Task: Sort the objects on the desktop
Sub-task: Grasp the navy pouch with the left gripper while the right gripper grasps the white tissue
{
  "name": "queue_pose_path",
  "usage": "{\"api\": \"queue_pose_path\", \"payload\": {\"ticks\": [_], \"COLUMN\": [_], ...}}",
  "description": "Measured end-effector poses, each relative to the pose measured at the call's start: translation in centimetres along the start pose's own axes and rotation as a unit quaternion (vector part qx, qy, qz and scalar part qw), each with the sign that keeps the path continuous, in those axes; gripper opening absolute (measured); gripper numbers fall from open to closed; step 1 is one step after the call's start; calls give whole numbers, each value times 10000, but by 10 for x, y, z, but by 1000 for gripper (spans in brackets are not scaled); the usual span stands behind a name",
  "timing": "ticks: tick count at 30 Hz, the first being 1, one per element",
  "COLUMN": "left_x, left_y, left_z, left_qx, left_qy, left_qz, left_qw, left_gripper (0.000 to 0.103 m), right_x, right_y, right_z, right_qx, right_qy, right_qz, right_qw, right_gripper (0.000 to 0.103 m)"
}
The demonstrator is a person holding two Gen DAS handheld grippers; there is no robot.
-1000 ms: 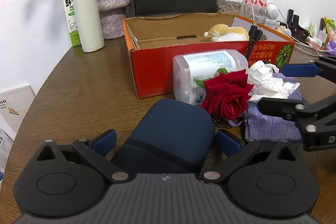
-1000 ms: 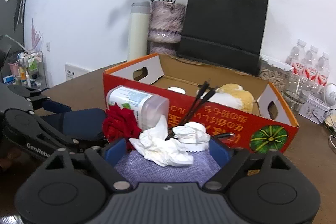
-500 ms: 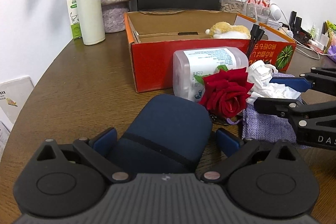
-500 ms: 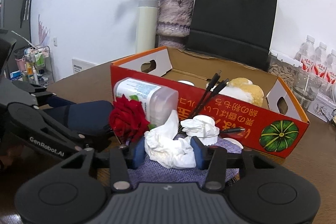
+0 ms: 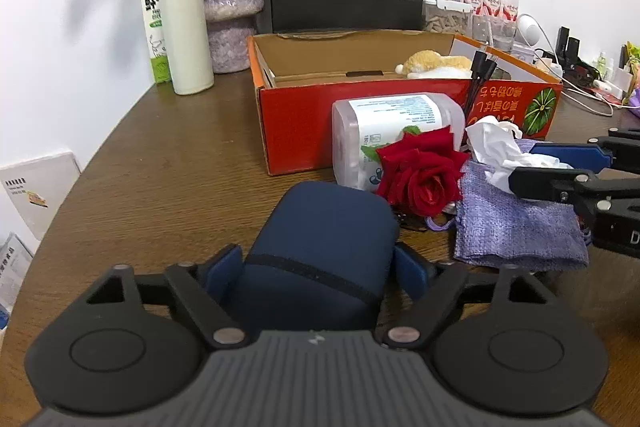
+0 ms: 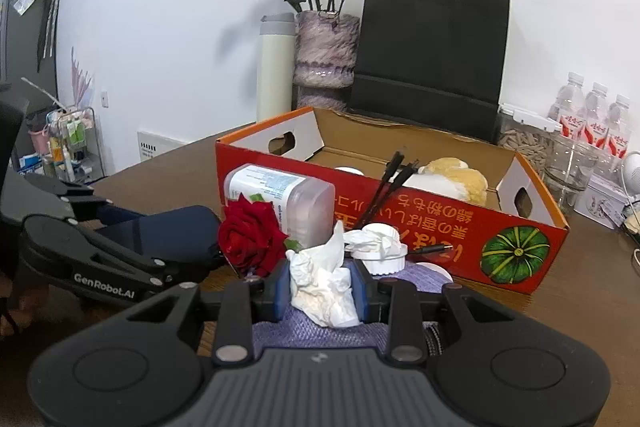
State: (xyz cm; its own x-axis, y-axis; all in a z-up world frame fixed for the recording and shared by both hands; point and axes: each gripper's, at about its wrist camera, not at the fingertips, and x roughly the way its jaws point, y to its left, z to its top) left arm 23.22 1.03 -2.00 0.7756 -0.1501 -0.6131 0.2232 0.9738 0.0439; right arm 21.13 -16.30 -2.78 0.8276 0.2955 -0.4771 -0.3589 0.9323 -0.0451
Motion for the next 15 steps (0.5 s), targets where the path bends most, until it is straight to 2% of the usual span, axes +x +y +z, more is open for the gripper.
{"api": "queue_pose_path", "payload": {"ticks": [2,5,15], "left_x": [-6,-14,-35], "left_y": [-3,-8,-7], "left_z": [-2,-6,-9], "left_qx": [-3,-19,-302], "left_qy": [-91,-218,-549], "left_qz": [80,129,196], "left_qw": [9999,9997,9978], "left_gripper": [72,68,65], "right_x": [-4,-10,-27], "right_y": [-1,-2,-5], "right_z": [-1,-2,-6], "right_qx": [46,118,283], "right_qy": [-36,-89,-260], "right_qz": [-16,-33,-93], "right_qw": [10000,9999,9992], "right_gripper": [30,30,30]}}
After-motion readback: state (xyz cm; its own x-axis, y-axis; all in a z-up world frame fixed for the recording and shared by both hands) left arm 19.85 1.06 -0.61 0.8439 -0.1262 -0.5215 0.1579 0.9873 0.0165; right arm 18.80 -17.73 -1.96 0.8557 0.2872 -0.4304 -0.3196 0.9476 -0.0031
